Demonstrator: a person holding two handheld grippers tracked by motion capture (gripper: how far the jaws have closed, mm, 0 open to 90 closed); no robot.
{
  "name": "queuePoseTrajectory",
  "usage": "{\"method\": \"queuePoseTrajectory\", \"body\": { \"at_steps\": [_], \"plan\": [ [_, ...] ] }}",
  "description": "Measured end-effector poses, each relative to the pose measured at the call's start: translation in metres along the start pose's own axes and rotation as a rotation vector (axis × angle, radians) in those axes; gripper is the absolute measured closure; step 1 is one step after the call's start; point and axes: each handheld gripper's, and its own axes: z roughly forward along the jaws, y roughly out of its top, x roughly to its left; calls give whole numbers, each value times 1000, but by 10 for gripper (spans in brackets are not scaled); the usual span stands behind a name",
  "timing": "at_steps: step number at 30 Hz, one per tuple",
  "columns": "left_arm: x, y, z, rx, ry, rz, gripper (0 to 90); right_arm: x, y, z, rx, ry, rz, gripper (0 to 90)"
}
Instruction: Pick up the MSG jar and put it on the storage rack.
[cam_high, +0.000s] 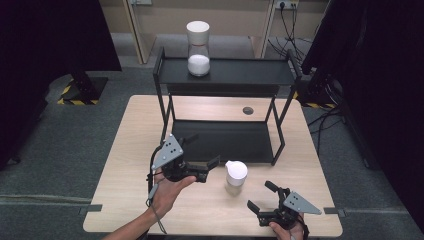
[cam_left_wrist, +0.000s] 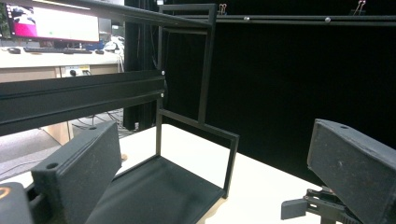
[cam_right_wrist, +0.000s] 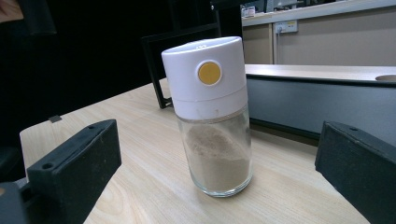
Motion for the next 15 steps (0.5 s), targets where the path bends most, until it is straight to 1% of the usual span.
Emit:
{"method": "queuePoseTrajectory", "body": {
  "at_steps": [5,9,15],
  "plan": [
    [-1,-12,-5,-8,-1,4,18,0,0,0,0,0,0,6],
    [-3,-26,-7,-12,-2,1,18,0,0,0,1,1,0,6],
    [-5,-48,-10,0,-25,1,16,0,0,0,1,2,-1,6]
  ]
}}
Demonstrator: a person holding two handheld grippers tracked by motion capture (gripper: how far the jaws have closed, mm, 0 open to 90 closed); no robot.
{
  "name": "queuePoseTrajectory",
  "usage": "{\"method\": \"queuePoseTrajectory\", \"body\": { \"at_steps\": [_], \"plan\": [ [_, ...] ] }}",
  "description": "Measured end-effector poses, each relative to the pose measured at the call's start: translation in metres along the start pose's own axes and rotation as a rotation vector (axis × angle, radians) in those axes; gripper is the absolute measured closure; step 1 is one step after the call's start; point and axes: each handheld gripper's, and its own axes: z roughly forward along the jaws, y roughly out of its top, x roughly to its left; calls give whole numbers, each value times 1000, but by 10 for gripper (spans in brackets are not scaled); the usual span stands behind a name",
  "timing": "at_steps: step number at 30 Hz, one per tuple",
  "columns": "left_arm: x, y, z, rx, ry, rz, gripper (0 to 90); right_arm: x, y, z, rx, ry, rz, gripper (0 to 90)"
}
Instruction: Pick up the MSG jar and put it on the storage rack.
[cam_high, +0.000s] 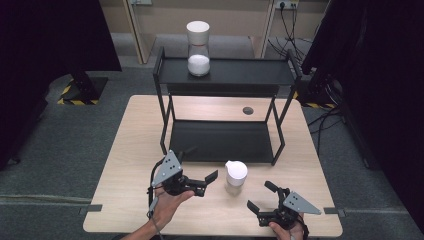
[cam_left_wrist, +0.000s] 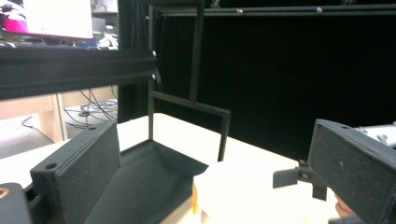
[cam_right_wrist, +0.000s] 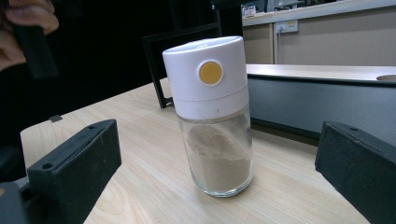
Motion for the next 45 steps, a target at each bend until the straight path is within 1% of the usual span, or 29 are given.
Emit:
{"method": "queuePoseTrajectory", "body": {
  "at_steps": [3,5,7,13,16,21,25,29,32,35,39,43,45],
  "plan": [
    [0,-10,-2,7,-9,-14,16,0,0,0,1,0,1,6],
    [0,-16,-3,9,-11,-16,15,0,0,0,-1,-1,1,6],
    [1,-21,-5,9,-22,-25,13,0,0,0,-1,-1,1,6],
    [2,-34,-9,12,-28,-14,12,0,0,0,3,1,0,6],
    [2,-40,-10,17,-32,-23,11,0,0,0,2,1,1,6],
    [2,-50,-14,20,-43,-25,11,0,0,1,3,2,1,6],
    [4,-57,-16,22,-43,-32,10,0,0,1,5,2,2,6],
    [4,-64,-18,20,-38,-15,9,0,0,0,4,2,4,6],
    [5,-70,-21,17,-42,-27,9,-1,0,0,4,3,6,6],
    [5,-76,-24,17,-40,-28,8,-1,0,1,5,5,5,6],
    [5,-83,-26,14,-38,-41,8,-2,-1,0,4,7,9,6],
    [4,-86,-29,17,-39,-24,7,-3,-1,0,6,7,8,6],
    [3,-88,-31,15,-37,-30,7,-3,-1,0,2,7,9,6]
  ]
}}
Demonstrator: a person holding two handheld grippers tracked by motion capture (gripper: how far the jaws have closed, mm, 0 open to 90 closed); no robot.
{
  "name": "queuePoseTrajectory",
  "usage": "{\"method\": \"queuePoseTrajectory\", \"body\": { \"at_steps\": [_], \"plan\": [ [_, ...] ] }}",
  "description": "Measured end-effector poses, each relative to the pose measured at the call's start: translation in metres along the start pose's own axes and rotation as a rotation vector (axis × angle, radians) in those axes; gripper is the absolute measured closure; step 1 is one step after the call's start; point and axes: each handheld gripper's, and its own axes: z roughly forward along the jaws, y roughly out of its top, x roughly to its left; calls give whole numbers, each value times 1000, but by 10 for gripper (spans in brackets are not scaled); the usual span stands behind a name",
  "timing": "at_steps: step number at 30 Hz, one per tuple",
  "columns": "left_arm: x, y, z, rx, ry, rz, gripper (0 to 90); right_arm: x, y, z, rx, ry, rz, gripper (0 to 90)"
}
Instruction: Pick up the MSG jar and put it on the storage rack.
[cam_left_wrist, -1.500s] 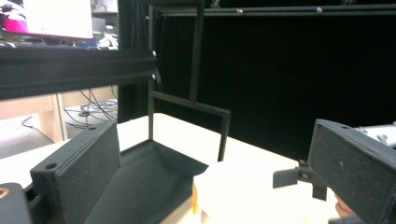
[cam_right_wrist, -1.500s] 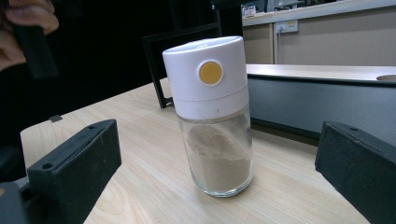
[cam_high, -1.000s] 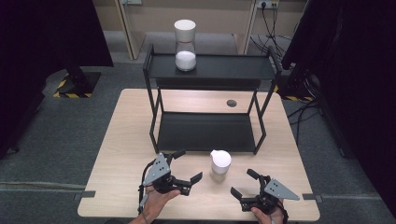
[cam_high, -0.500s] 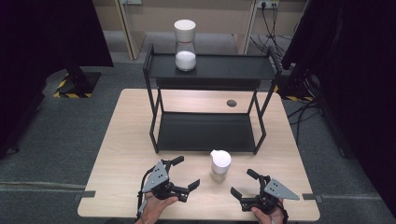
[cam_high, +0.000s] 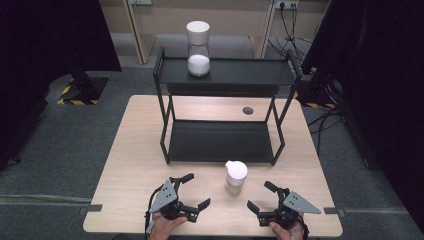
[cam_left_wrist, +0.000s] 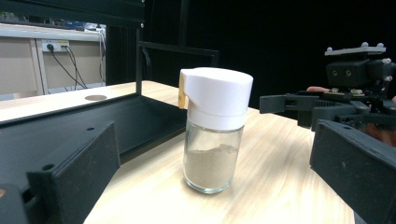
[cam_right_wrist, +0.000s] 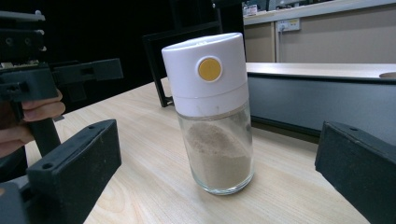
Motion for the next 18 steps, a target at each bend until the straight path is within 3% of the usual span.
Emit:
{"method": "queuePoseTrajectory", "body": {
  "at_steps": [18],
  "plan": [
    [-2,-7,-2,22,-17,2,6,3,-1,-4,-3,-11,4,6]
  ]
}}
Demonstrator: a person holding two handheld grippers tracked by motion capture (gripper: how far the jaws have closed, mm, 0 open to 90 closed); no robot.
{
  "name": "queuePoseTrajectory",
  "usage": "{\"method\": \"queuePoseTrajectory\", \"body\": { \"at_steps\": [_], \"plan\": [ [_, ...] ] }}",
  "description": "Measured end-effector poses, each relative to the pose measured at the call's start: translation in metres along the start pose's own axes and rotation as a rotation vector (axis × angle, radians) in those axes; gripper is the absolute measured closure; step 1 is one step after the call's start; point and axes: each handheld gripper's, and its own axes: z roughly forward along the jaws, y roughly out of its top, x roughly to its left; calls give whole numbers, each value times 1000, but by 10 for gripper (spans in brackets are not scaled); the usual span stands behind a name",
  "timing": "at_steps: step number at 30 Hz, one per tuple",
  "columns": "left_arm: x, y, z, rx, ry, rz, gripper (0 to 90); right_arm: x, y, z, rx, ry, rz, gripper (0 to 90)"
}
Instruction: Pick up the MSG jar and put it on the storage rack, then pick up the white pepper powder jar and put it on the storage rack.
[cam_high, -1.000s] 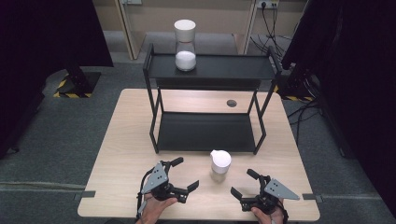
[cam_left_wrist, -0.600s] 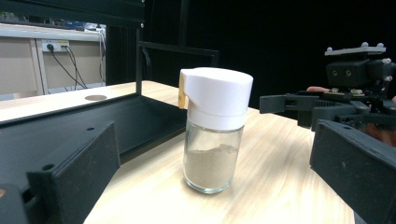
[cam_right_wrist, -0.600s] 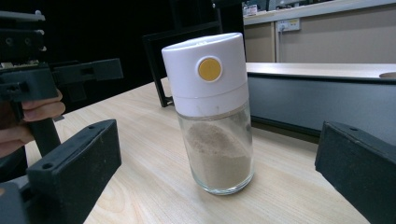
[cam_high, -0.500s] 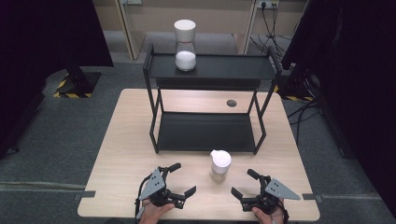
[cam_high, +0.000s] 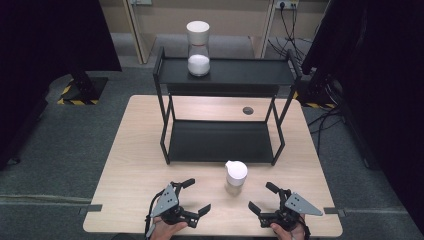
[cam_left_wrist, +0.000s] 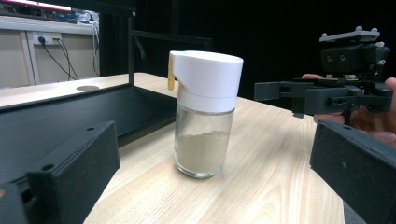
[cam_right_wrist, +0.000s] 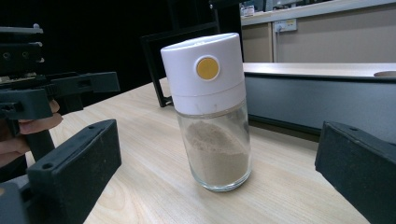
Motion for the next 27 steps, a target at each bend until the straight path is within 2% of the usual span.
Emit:
{"method": "queuePoseTrajectory", "body": {
  "at_steps": [27],
  "plan": [
    [-2,-3,-1,4,18,-7,6,-2,1,2,4,5,-4,6]
  ]
}}
